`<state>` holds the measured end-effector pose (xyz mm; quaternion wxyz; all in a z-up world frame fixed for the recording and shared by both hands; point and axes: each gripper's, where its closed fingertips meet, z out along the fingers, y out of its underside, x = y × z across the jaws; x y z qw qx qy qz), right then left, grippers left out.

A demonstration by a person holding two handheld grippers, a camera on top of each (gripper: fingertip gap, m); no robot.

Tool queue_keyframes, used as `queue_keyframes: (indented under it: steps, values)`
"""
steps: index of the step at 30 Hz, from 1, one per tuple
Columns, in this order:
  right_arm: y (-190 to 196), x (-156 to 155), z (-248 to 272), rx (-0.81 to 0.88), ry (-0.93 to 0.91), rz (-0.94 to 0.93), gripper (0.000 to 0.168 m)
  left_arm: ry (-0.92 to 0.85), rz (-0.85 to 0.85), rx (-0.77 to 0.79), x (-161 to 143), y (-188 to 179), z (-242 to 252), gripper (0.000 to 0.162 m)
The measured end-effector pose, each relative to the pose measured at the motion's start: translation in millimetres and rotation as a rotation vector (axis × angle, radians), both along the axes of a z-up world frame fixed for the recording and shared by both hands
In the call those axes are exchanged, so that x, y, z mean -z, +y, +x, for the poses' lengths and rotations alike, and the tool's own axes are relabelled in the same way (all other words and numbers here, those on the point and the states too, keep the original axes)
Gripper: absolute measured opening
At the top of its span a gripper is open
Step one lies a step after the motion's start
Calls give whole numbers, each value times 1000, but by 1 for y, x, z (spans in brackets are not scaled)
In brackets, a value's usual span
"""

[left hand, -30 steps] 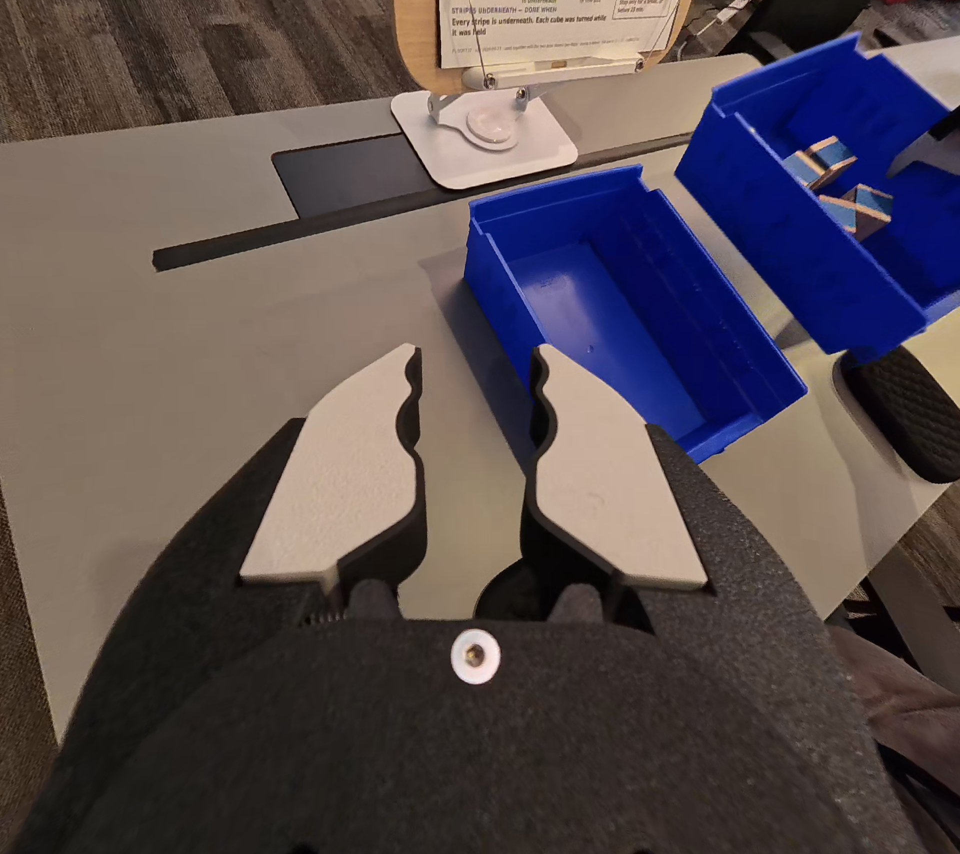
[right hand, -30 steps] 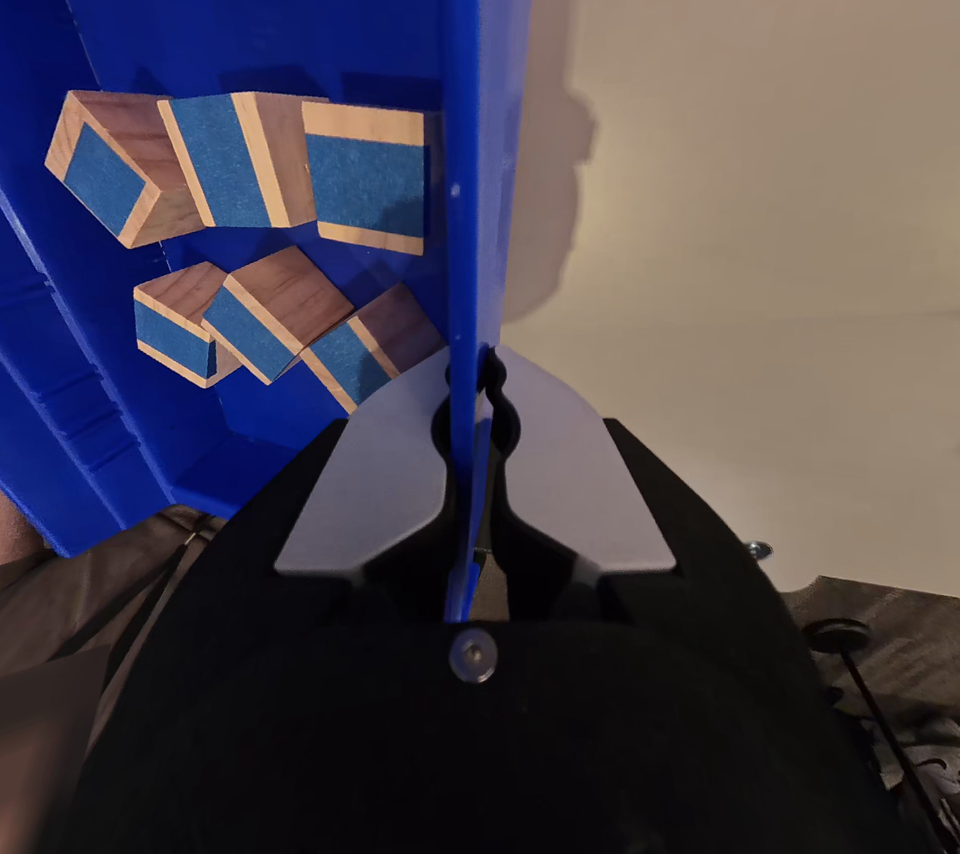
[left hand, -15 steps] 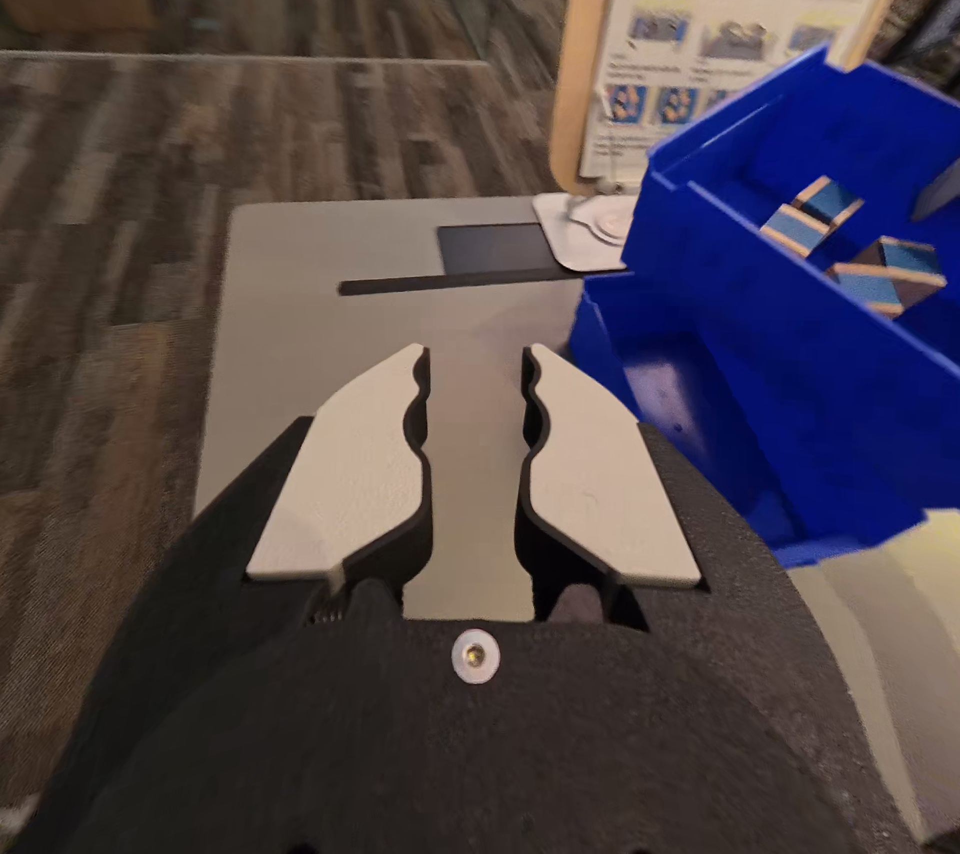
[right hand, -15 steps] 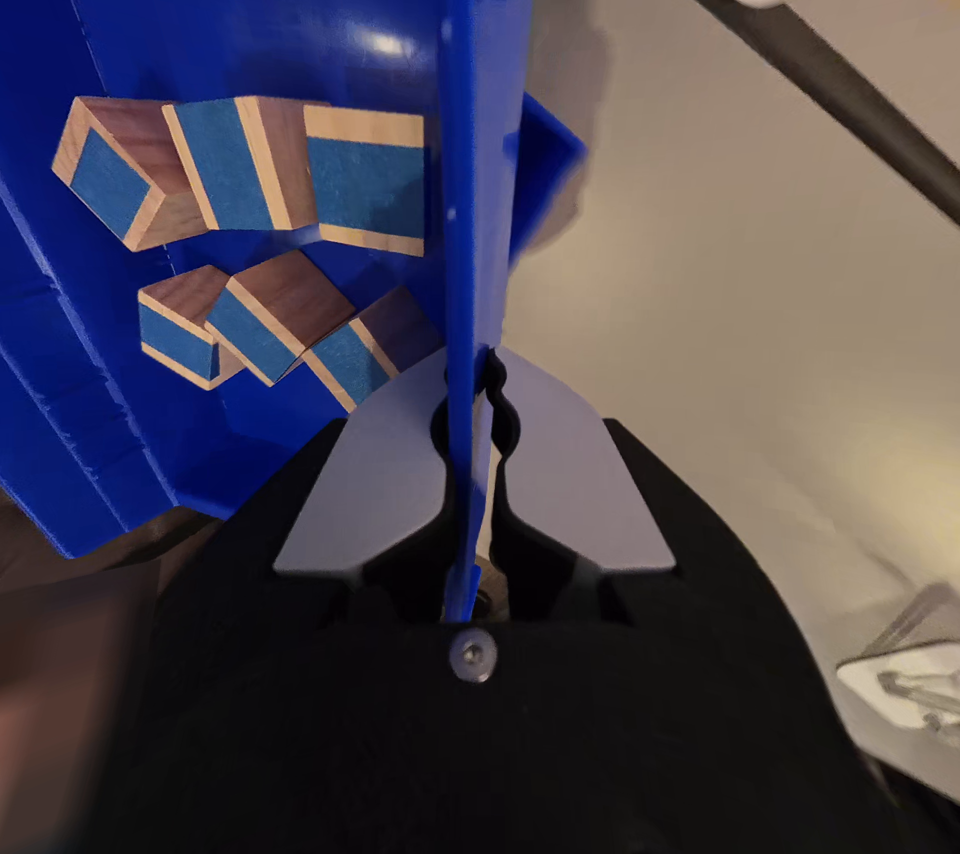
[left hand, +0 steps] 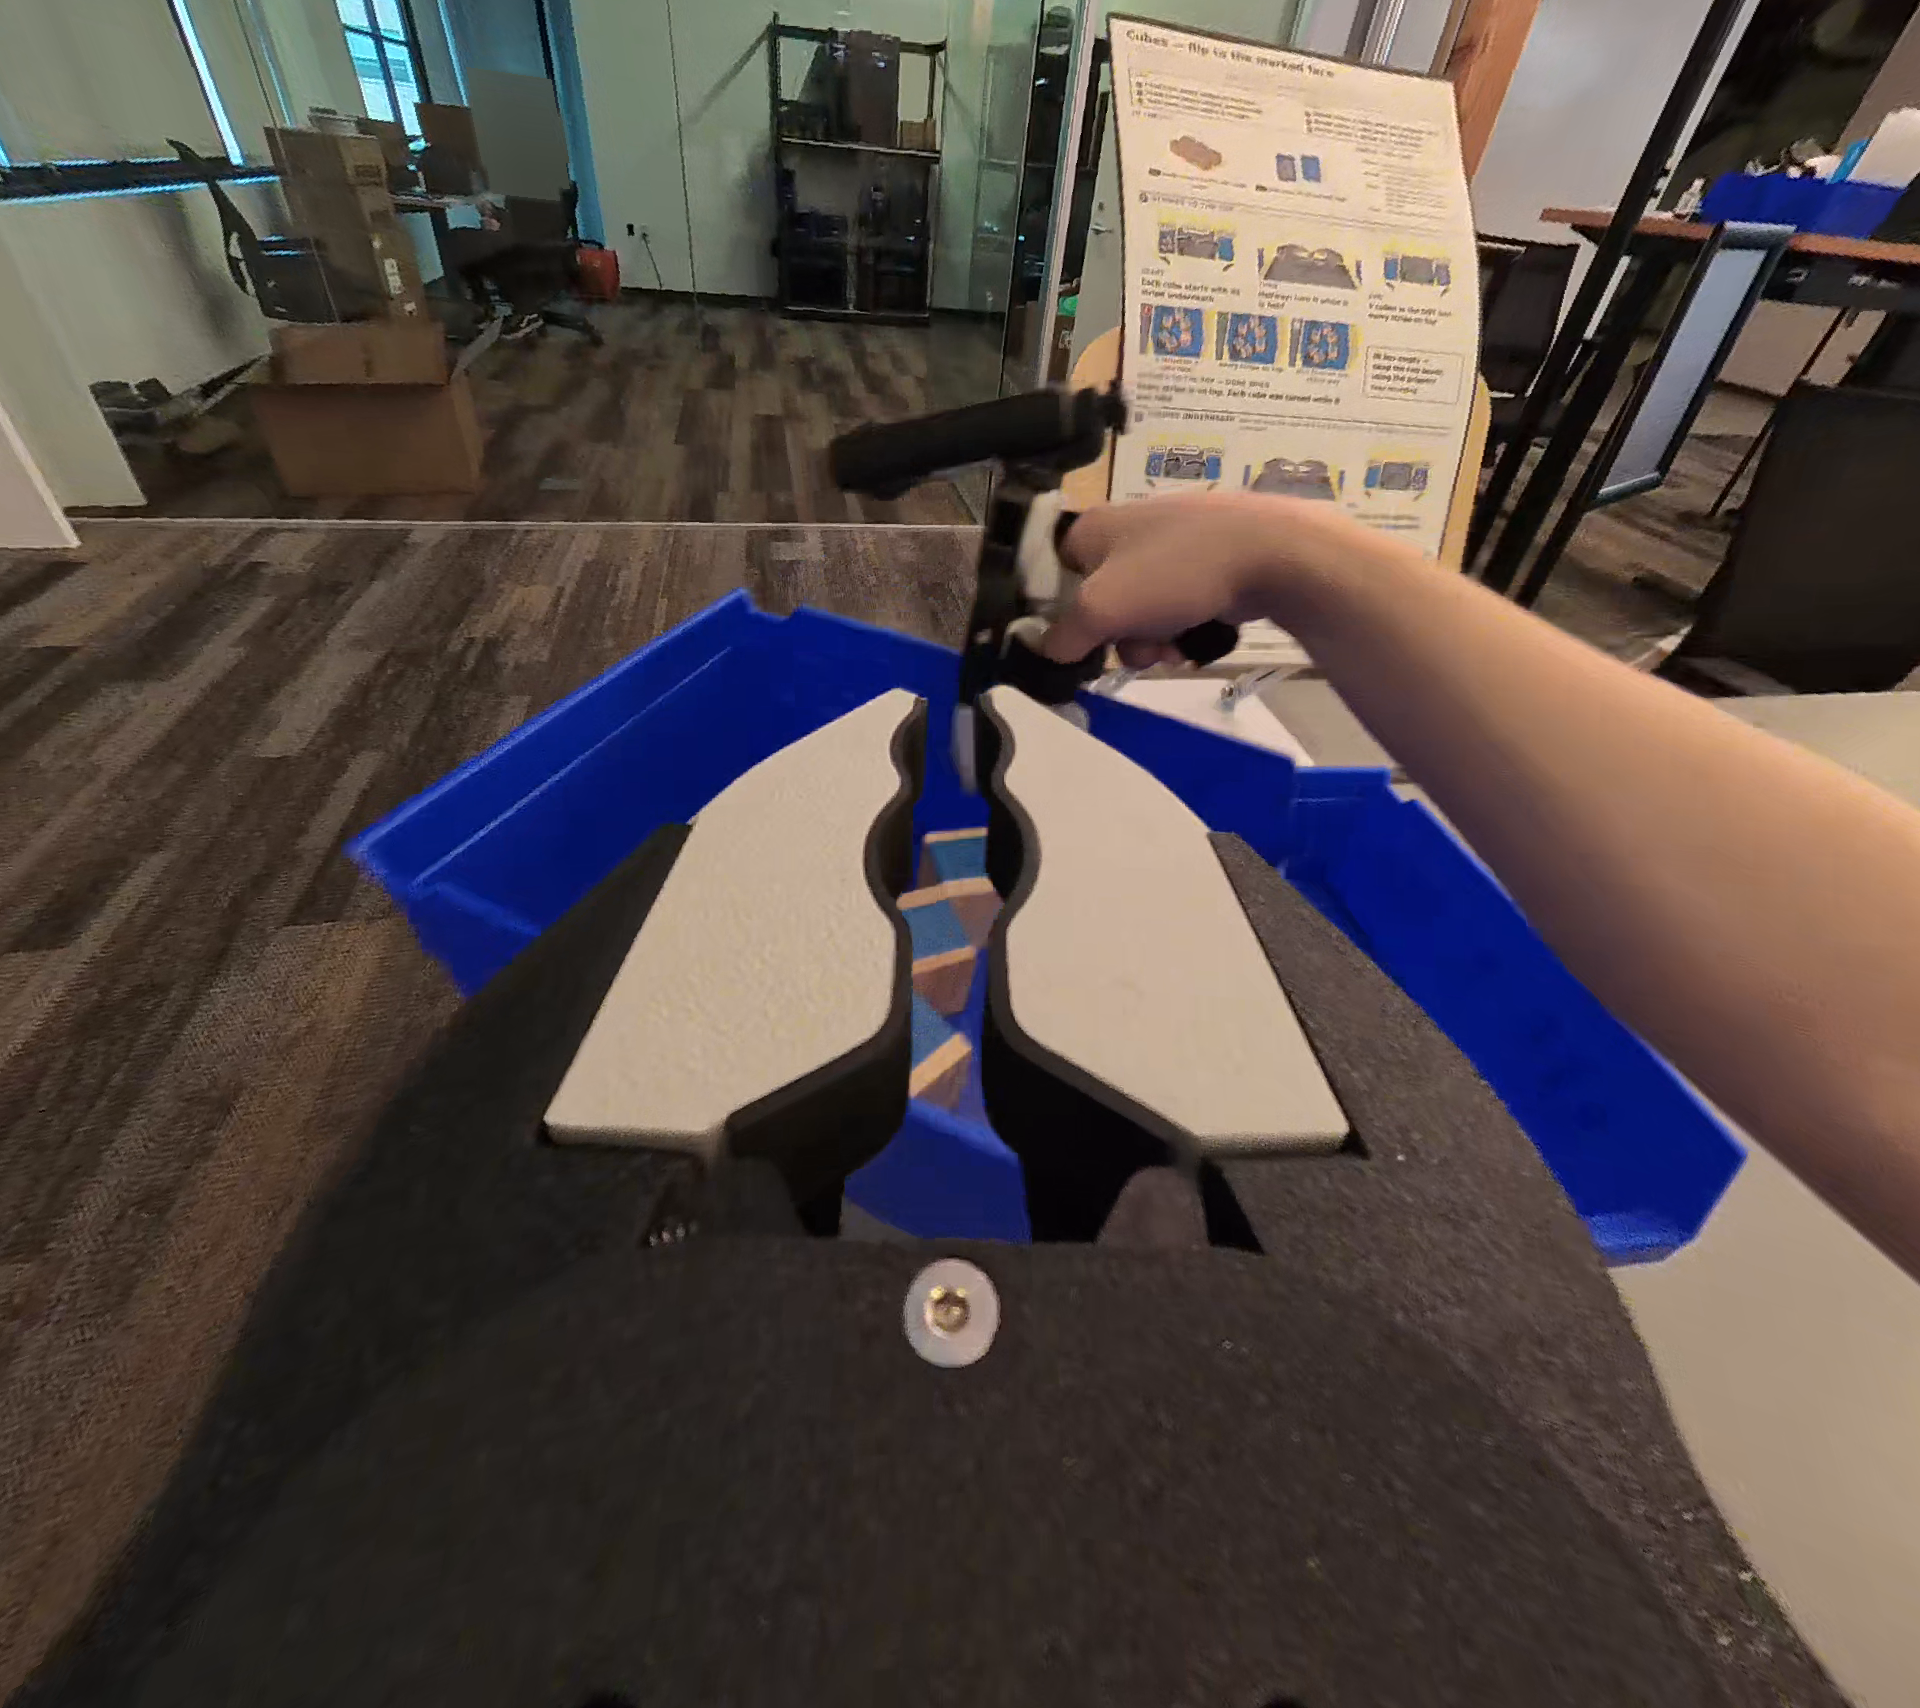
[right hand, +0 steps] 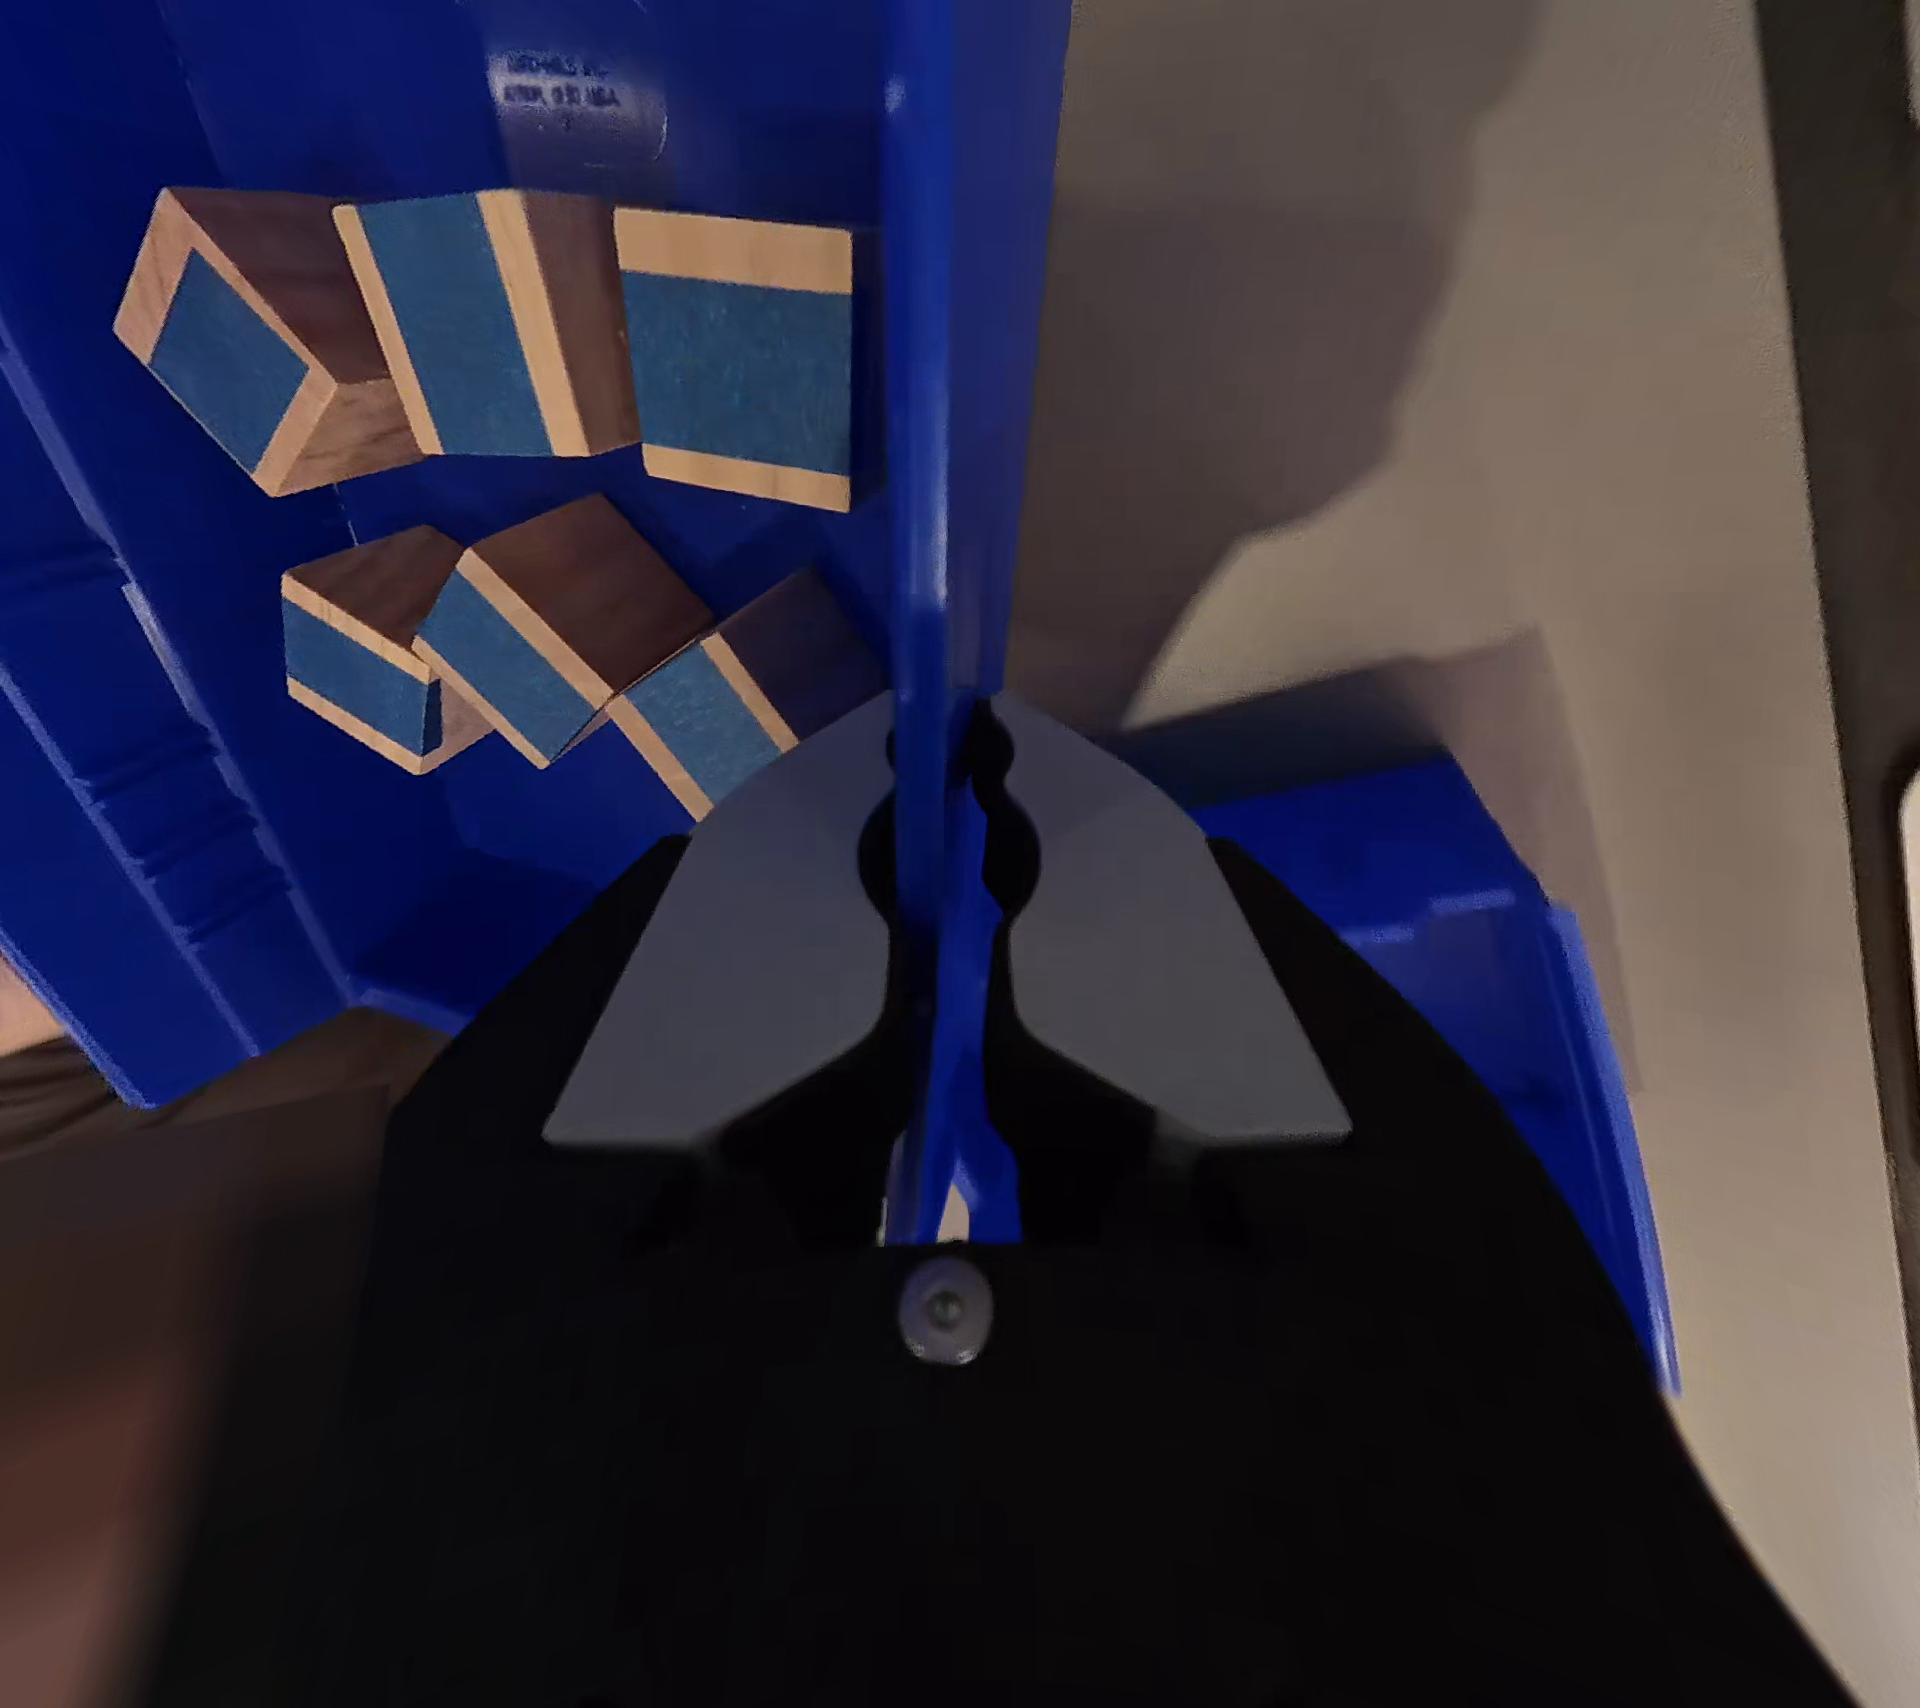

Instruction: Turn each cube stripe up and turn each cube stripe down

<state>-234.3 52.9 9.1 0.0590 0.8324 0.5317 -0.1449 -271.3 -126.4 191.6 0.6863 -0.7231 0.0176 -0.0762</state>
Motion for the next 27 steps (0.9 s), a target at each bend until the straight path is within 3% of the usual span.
queue_keyframes:
  steps: [7, 16, 23, 27]
  values:
    - [-7, 54, -44, -19, -8, -9, 11, -9, -81, 69, 15, 17, 6, 14]
    - [-9, 105, -31, 41, -85, -55, 16, 28, -94, 143, 18, 23, 24, 15]
    - [-4, 124, -21, 64, -61, -40, 13, 46, -124, 169, 23, 28, 32, 15]
    - [0, 115, -25, 88, 54, -44, 18, 51, -144, 193, 26, 35, 37, 17]
